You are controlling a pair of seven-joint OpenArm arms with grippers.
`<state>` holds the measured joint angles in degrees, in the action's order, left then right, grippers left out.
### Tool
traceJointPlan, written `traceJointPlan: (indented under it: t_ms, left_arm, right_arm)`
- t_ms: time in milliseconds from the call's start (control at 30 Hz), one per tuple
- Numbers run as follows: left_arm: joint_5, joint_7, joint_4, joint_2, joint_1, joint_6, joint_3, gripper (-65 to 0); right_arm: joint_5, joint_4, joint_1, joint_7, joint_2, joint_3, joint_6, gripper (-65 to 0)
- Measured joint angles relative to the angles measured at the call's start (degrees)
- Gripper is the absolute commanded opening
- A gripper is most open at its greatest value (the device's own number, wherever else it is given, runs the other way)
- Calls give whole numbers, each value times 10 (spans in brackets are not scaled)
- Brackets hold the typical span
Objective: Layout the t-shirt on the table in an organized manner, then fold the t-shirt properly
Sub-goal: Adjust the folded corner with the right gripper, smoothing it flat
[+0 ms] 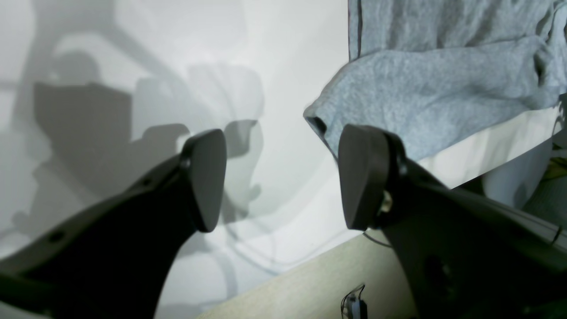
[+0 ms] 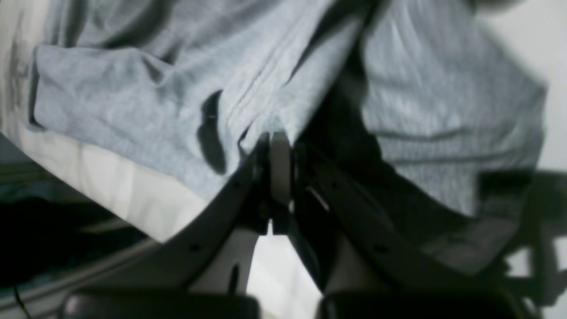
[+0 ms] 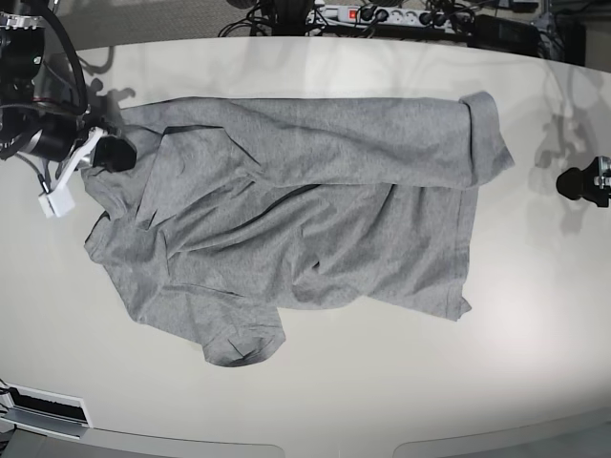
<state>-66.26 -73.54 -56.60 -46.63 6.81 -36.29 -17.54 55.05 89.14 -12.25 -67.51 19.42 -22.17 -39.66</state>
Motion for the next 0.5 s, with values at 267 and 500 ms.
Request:
traceJointPlan:
  t_ms: [267, 500]
  left_arm:
    - [-4, 0, 0, 0, 0, 0, 0, -249]
    - [-4, 0, 0, 0, 0, 0, 0, -249]
  right_arm:
    - [-40, 38, -4, -28, 6, -4, 0, -650]
    - [-37, 39, -4, -26, 5, -61, 0, -650]
